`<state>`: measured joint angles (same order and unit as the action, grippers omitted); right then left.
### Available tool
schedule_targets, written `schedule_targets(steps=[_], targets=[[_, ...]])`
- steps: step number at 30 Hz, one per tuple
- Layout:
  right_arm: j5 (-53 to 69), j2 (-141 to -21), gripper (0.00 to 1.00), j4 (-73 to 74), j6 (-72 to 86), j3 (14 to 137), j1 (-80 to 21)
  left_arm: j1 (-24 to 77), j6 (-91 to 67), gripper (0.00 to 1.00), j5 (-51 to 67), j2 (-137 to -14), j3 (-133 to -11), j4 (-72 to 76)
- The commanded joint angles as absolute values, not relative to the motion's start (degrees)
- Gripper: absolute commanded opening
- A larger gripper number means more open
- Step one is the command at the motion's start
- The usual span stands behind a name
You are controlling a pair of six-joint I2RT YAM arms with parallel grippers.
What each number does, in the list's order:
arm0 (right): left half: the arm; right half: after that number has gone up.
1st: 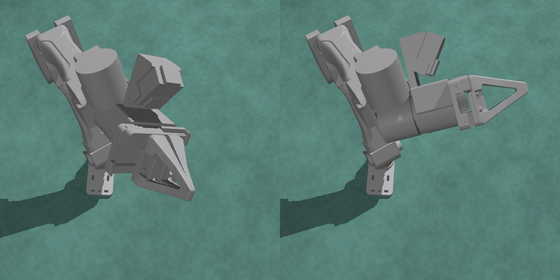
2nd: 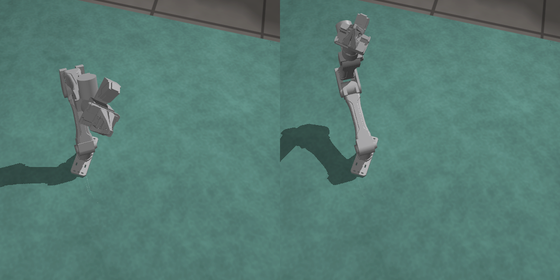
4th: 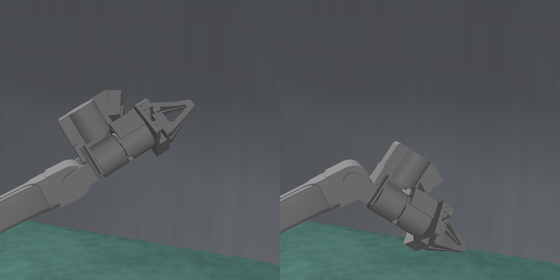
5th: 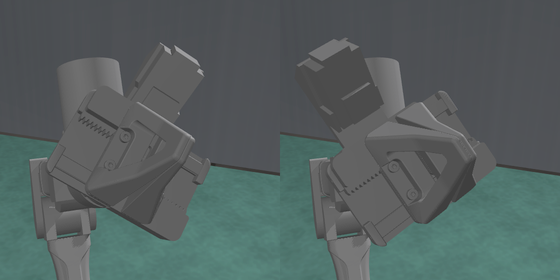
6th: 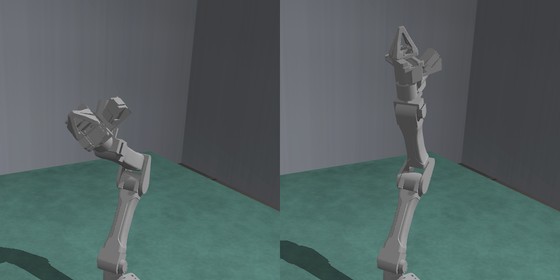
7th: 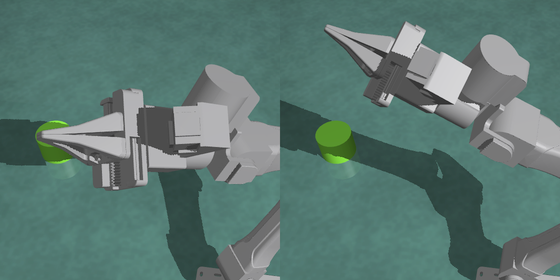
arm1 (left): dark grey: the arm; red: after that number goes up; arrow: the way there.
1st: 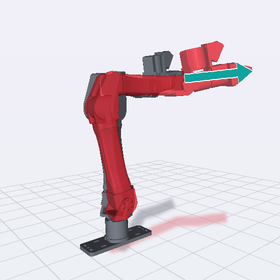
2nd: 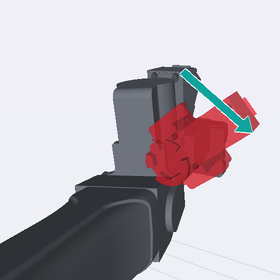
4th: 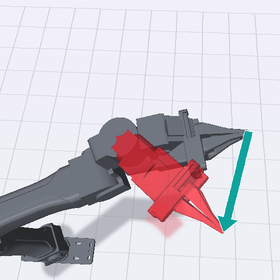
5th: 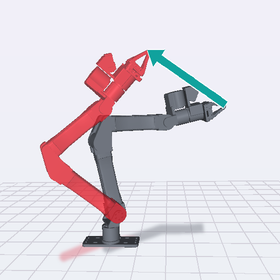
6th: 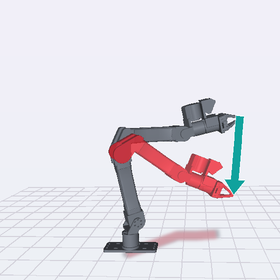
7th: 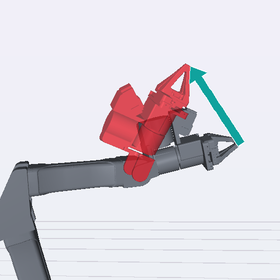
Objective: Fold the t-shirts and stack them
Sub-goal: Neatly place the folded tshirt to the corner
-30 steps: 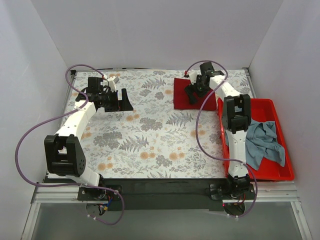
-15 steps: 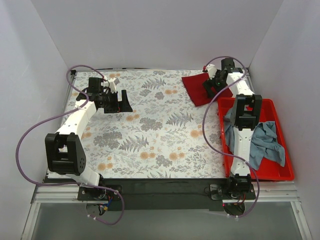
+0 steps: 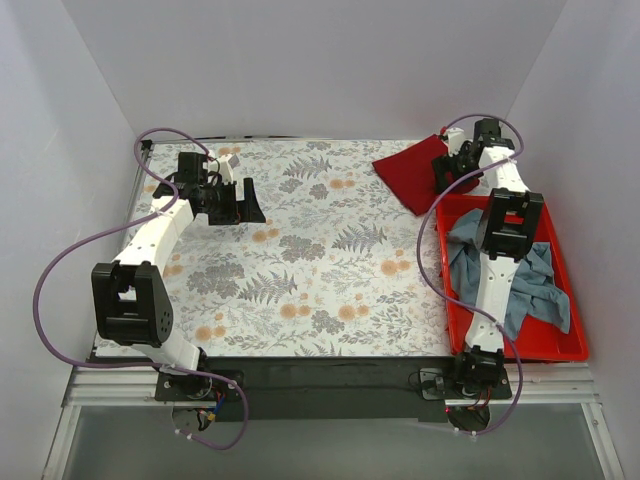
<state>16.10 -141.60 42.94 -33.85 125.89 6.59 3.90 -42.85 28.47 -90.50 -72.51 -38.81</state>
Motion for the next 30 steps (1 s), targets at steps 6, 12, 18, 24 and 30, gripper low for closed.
schedule_targets(steps=[6, 12, 18, 24, 30], targets=[[12.0, -146.1, 0.93, 50.9, -23.0, 123.6, 12.7, 3.7, -42.6, 0.9, 28.6, -88.8, -74.1, -39.5], [13.4, -141.9, 0.9, 50.8, -19.4, 118.5, 13.8, 3.7, -42.7, 0.9, 28.7, -88.2, -73.9, -39.6], [20.2, -135.8, 0.9, 50.5, -15.5, 117.2, 12.7, 3.7, -43.2, 0.9, 29.3, -88.2, -73.9, -39.5], [23.6, -129.6, 0.9, 48.7, -21.1, 116.9, 8.5, 3.7, -43.2, 0.9, 29.2, -88.2, -74.0, -39.8], [18.5, -123.1, 0.89, 43.9, -27.7, 111.2, 1.2, 3.7, -43.0, 0.9, 29.0, -87.8, -73.3, -39.7]])
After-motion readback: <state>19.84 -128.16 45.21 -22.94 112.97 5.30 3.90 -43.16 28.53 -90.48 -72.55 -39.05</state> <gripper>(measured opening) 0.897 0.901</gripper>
